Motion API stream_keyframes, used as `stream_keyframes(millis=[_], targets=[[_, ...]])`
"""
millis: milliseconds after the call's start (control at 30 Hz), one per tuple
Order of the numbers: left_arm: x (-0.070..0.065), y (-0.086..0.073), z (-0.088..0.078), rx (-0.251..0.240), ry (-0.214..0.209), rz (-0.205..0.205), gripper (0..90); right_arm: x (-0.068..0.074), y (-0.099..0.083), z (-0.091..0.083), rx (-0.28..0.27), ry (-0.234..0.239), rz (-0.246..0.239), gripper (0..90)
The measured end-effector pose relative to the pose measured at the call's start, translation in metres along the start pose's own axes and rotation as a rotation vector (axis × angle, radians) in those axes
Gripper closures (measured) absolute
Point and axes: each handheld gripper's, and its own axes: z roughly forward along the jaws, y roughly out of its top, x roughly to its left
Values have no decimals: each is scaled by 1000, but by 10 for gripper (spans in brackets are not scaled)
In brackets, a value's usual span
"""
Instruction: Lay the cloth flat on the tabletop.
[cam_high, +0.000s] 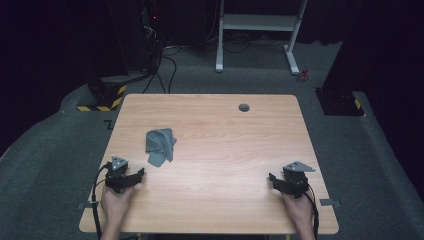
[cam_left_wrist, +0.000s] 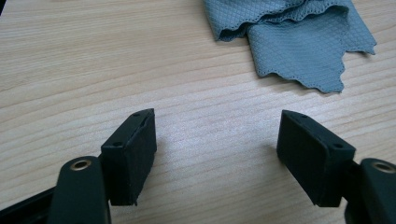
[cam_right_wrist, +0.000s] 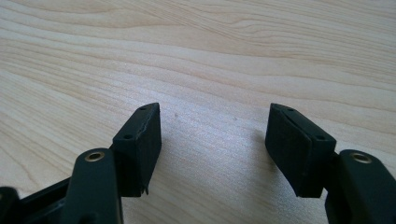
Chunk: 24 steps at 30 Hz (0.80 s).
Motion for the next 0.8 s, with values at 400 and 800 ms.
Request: stream_keyframes(millis=[400, 800], targets=[[0, 0, 0, 5, -14, 6, 255, 0, 0, 0, 1, 3, -11, 347], [-5, 3, 1, -5, -27, 17, 270, 0, 0, 0, 1, 2, -11, 346]])
